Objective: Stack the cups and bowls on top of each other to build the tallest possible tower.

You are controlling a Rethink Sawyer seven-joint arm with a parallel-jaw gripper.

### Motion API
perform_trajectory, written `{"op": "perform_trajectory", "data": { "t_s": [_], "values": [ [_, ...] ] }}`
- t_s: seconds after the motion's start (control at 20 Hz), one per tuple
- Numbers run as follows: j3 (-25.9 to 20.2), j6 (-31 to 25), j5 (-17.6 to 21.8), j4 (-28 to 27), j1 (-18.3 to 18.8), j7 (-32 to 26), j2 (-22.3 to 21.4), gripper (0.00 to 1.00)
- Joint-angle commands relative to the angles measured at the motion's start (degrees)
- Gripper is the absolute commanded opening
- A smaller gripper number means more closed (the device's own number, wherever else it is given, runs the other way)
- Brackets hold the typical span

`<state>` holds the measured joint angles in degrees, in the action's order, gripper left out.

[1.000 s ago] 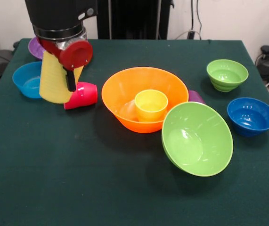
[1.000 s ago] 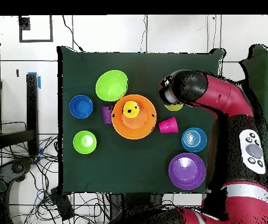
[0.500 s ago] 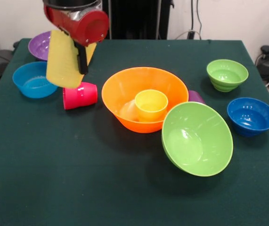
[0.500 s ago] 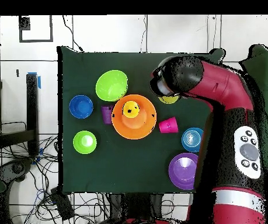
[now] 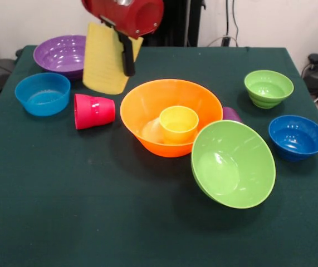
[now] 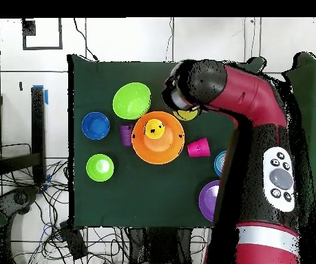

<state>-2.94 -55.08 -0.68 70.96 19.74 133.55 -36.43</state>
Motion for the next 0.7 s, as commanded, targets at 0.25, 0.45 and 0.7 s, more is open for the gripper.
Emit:
{"op": "perform_trajectory", "data": {
  "t_s": [0.25, 0.45, 0.7],
  "values": [
    [-1.3, -12.1, -2.3, -0.4, -2.3, 7.4, 4.9, 0.00],
    [-1.3, -11.5, -3.4, 0.6, -2.6, 8.3, 5.6, 0.00],
    [-1.4, -12.3, -5.5, -0.4, -2.9, 9.9, 7.9, 0.00]
  ]
}}
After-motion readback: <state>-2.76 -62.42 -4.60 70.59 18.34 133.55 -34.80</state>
